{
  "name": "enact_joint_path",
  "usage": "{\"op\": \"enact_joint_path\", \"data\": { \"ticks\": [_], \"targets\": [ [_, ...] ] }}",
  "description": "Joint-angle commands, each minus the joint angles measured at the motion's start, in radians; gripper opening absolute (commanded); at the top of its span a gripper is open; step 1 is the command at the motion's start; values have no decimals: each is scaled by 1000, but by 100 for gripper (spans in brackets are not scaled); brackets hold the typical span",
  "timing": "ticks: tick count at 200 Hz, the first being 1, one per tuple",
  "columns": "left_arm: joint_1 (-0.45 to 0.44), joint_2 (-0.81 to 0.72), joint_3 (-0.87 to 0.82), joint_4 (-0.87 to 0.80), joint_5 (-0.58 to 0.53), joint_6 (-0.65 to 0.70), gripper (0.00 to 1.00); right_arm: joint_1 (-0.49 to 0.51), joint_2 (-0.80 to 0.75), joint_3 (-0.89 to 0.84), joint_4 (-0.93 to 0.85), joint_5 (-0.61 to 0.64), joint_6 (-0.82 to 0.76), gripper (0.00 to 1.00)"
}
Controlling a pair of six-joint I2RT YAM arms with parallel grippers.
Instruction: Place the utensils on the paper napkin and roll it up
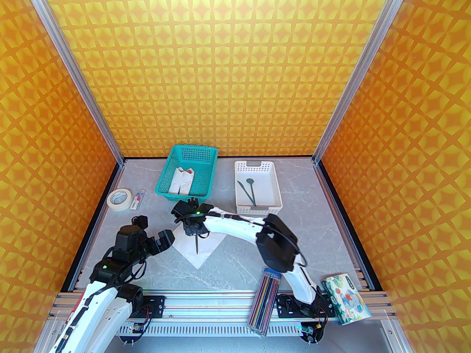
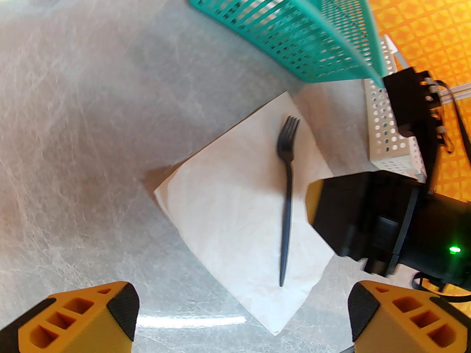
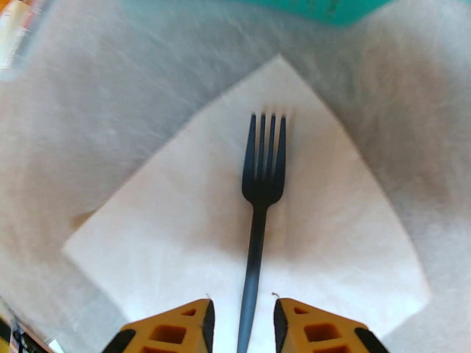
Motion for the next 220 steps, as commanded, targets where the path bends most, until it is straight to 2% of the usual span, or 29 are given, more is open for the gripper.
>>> {"op": "enact_joint_path", "data": {
  "ticks": [1,62,132,153,180,220],
  "targets": [
    [-3,-14,59,-22,-16,43,99,-7,-82,-23,-25,59,-54,36],
    [-2,-8,284,-108,-29,286,99,-56,-222,-71,-47,80,-145,43],
    [-1,-22,367,14,9,521,99,-215,-379,-156,-78,98,-248,49],
    [-2,-41,360,68,41,597,99,-277,-405,-167,-83,66,-278,50],
    [-1,-63,331,125,75,681,99,-390,-423,-180,-59,-35,-328,51],
    [-1,-56,301,140,123,741,99,-535,-368,-137,-65,-120,-395,51]
  ]
}}
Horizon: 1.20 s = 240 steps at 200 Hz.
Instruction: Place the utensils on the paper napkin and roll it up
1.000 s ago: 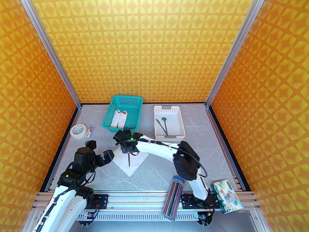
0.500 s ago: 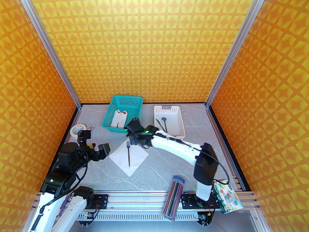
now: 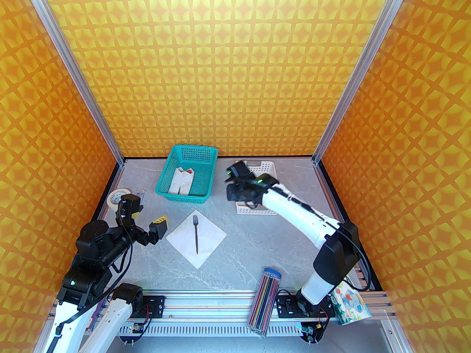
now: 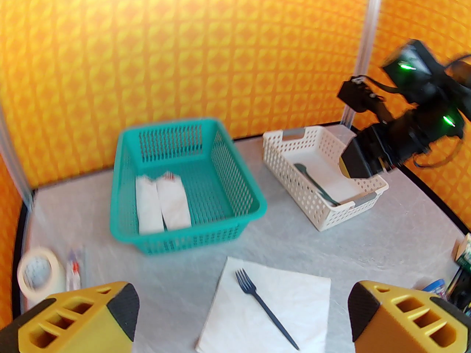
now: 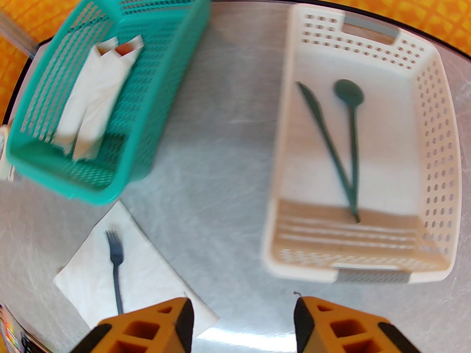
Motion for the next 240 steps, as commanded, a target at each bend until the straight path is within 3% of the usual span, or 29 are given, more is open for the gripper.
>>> {"op": "enact_joint_path", "data": {
  "ticks": [1,41,122,240],
  "targets": [
    [-1,4,-28,38,60,85,99,-71,32,28,-6,-77,-74,51],
    [-1,7,-70,57,66,115,99,-169,143,109,-29,-105,-123,51],
    [-1,32,-128,101,73,112,99,-267,383,289,-82,-125,-171,50],
    [-1,47,-175,145,92,96,99,-297,633,489,-157,-117,-177,48]
  ]
}}
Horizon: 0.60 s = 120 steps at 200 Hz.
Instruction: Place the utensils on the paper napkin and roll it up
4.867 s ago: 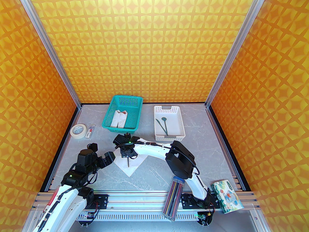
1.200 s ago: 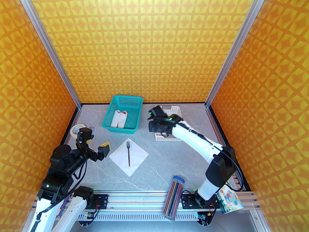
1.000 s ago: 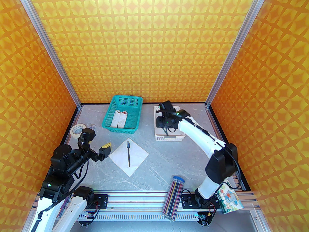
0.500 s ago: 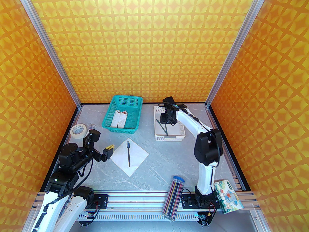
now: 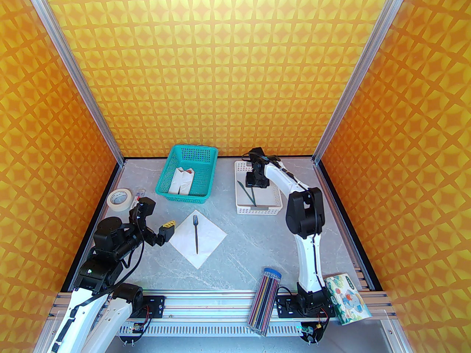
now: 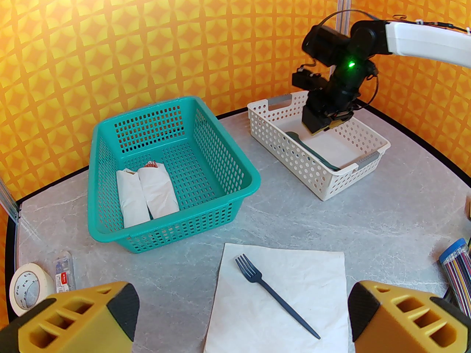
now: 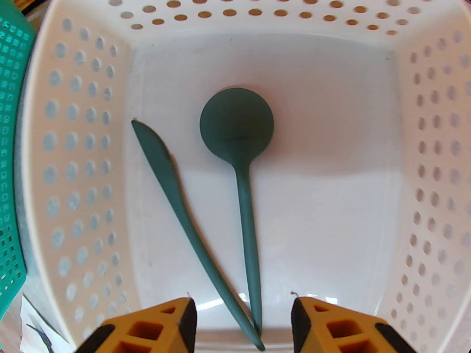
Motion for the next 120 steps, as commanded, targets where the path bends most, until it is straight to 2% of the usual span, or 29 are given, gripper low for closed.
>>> {"op": "enact_joint_path", "data": {
  "ticks": [1,59,120],
  "targets": [
    [-1,2,-18,30,31,0,99,-1,48,47,-41,8,-13,48],
    [-2,3,-26,26,31,-1,99,-5,112,86,-55,12,-5,46],
    [-2,3,-24,26,31,-2,99,-16,145,103,-74,7,-5,41]
  ]
}}
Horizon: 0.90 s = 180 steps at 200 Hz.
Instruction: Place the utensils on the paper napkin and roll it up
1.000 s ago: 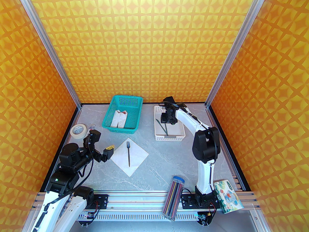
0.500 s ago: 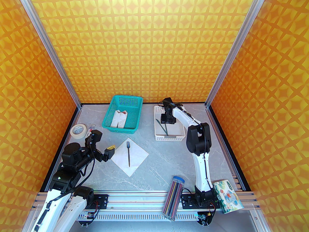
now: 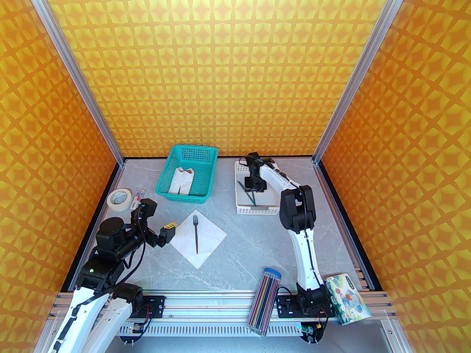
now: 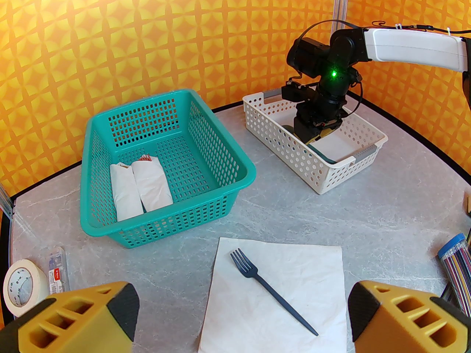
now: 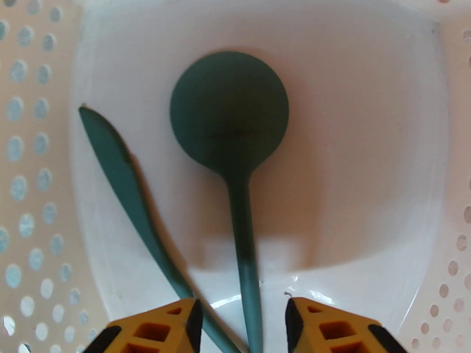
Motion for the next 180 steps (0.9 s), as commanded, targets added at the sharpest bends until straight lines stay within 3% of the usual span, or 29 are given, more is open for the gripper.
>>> {"op": "enact_joint_path", "data": {
  "ticks": [1,53,180],
  "targets": [
    [-2,2,-5,26,20,-1,99,-12,25,31,-25,8,-2,41],
    [-1,3,-4,20,20,-2,99,-19,44,47,-36,1,-5,34],
    [-1,9,-1,17,20,-2,99,-20,105,80,-93,-12,-33,29]
  ]
}}
